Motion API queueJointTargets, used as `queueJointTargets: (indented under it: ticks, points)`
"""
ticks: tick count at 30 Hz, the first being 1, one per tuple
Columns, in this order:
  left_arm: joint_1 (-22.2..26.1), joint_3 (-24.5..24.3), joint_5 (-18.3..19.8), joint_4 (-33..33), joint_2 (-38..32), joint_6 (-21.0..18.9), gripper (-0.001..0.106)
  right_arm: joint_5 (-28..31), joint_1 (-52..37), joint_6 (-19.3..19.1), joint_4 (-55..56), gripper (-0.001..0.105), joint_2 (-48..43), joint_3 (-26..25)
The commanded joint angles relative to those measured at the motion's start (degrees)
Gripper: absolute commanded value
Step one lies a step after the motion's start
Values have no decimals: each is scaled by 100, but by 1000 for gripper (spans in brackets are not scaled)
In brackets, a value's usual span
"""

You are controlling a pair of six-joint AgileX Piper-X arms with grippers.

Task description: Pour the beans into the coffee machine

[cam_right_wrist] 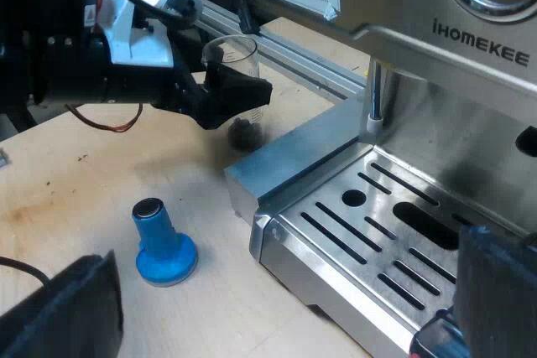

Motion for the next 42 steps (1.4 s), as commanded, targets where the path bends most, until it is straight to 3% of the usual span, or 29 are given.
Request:
queueJointTargets:
  ticks: [1, 4, 6, 8, 9, 12, 17, 23, 31, 39, 42]
  points:
    - [-28, -38, -35, -121, -3, -55, 85, 0, 7, -23, -77, 80, -21, -9]
    - [-28, -38, -35, -109, -3, -55, 77, 0, 7, -23, -77, 80, -21, -9]
    - [-28, -38, -35, -108, -3, -55, 57, 0, 7, -23, -77, 80, -21, -9]
    - [-28, -38, -35, -106, -3, -55, 44, 0, 7, -23, -77, 80, -21, -9]
    - [-28, -38, -35, -108, -3, -55, 42, 0, 7, -23, -77, 80, -21, -9]
    - [-28, -38, -15, -108, -3, -55, 21, 0, 7, -23, -77, 80, -21, -9]
    - [-28, -38, -15, -62, -266, -55, 4, 0, 7, -23, -77, 80, -21, -9]
    - [-28, -38, -15, 93, -851, -166, 1, 0, 7, -23, -77, 80, -21, -9]
    - [-28, -38, -15, 1965, -2248, -246, 1, 0, 7, -33, -77, 80, -21, -9]
    - [-28, -127, -15, 3052, -3328, -246, 1, 0, 7, -33, -121, 80, -21, -9]
    - [-28, -380, -15, 3849, -3843, -246, 1, 0, 7, -33, -400, 80, -21, -9]
